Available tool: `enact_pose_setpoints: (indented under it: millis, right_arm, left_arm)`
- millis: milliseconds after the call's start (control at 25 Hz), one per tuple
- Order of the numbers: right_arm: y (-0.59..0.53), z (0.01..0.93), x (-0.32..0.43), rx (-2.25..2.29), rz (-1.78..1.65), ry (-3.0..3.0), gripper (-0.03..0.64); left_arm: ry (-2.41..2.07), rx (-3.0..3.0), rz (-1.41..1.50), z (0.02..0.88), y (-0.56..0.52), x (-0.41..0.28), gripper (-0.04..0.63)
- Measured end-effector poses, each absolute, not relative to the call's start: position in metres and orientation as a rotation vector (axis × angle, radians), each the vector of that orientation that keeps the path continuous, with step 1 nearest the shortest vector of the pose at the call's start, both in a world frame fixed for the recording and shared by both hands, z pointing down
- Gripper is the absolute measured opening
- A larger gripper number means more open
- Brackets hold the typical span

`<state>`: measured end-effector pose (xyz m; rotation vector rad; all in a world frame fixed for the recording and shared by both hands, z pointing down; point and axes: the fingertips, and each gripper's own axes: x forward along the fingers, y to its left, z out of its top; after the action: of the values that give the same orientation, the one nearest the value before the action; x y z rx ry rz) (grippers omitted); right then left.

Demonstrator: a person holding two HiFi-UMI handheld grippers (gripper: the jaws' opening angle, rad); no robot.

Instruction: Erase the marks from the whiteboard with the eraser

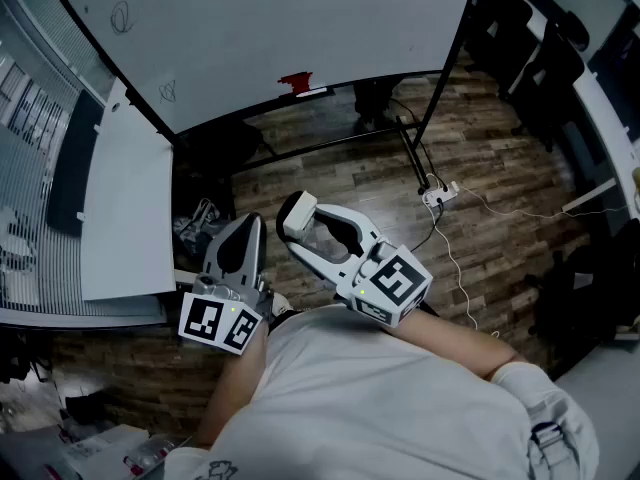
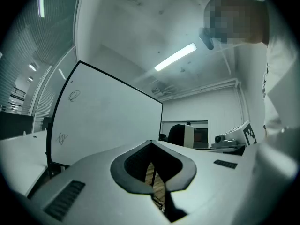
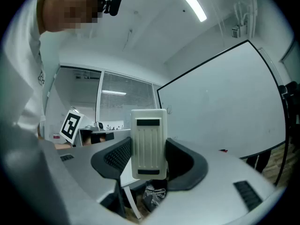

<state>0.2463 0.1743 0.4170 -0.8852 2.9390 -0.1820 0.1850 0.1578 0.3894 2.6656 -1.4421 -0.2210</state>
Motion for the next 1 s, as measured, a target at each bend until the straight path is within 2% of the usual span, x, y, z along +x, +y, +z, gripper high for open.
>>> enact_pose_setpoints:
  millis: [640, 1000]
  right_arm:
    - [0.175, 0.416, 0.238, -0.877, -0.143, 2.951, 0.236]
    - [0.153, 0.419, 0.208, -0.847, -0.242, 2.925, 0.236]
  left_arm:
    - [-1.419, 2.631, -0.267, 0.394, 0.158, 0.176, 0.006]
    - [-1.431, 2.596, -0.244, 0.407, 0.138, 0.14, 0.006]
